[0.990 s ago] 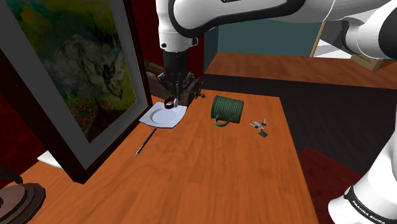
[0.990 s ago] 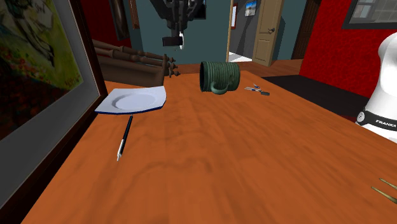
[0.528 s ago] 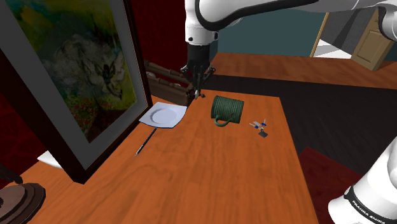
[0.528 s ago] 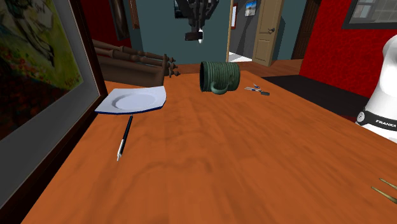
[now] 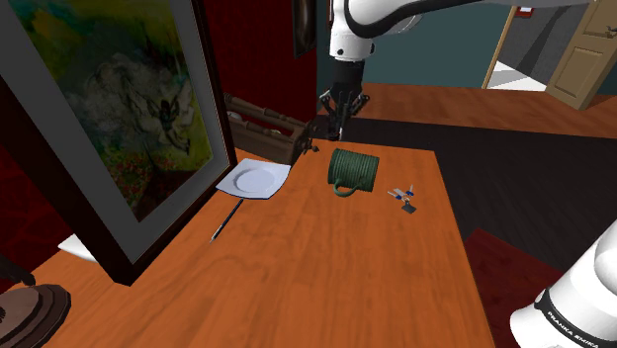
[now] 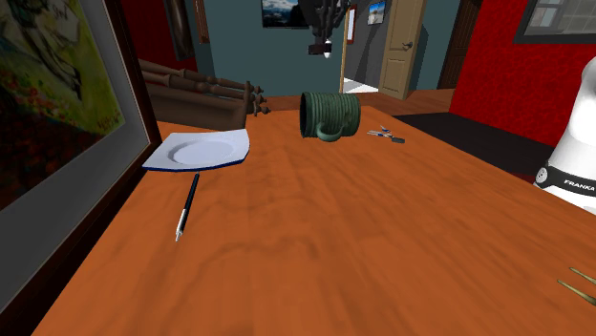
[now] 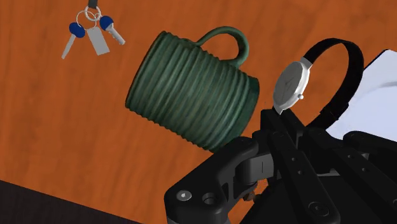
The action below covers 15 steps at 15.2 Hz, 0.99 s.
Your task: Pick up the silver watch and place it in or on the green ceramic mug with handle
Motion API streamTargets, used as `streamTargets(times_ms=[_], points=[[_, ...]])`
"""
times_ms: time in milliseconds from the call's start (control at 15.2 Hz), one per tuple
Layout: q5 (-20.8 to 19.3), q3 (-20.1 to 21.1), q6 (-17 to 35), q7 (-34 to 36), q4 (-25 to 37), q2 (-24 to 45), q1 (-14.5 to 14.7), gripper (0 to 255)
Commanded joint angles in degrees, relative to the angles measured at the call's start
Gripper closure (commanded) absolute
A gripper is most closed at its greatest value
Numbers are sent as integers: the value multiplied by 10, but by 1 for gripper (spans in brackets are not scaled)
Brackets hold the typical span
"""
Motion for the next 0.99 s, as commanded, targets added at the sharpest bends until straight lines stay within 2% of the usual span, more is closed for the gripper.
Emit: streamTargets(times_ms=[0,264,924], points=[[6,-13,0,-31,-13,-13,-15,255],[15,-40,-3,-86,-34,-35,-42,255],[14,-39,73,-87,-104,-29,-41,255]])
